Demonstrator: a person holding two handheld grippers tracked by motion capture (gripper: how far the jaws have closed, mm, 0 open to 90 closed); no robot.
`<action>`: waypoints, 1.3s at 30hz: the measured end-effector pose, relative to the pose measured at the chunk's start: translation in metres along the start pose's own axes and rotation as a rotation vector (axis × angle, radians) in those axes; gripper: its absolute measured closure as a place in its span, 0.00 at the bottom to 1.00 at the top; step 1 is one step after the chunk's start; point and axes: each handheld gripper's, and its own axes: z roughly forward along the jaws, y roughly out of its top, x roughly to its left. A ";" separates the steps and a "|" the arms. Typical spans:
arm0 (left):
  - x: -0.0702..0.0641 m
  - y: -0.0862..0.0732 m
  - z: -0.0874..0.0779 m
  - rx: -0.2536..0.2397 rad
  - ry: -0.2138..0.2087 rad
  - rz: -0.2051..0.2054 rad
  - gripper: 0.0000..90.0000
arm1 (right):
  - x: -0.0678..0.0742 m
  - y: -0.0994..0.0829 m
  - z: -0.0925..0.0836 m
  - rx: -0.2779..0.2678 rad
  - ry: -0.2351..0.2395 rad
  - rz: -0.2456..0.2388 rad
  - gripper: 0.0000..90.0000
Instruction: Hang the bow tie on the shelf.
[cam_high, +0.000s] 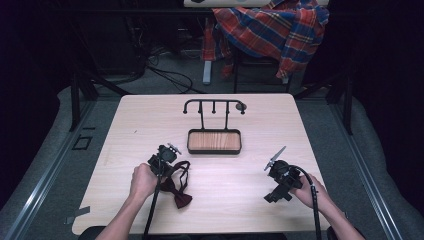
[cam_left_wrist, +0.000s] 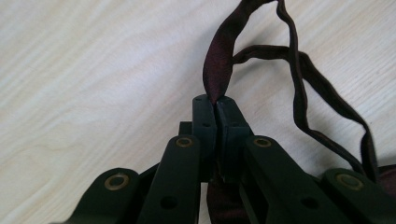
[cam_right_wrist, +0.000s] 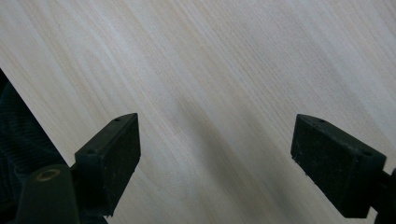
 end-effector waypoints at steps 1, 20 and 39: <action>0.001 0.000 -0.005 -0.028 0.001 -0.010 0.97 | 0.000 0.000 -0.001 0.007 -0.001 -0.006 0.18; 0.005 0.001 -0.042 -0.192 -0.023 -0.029 0.97 | -0.001 0.000 -0.001 0.008 -0.006 -0.007 0.18; 0.014 0.003 -0.058 -0.264 0.006 -0.052 0.97 | 0.000 -0.001 -0.002 -0.009 0.009 0.002 0.18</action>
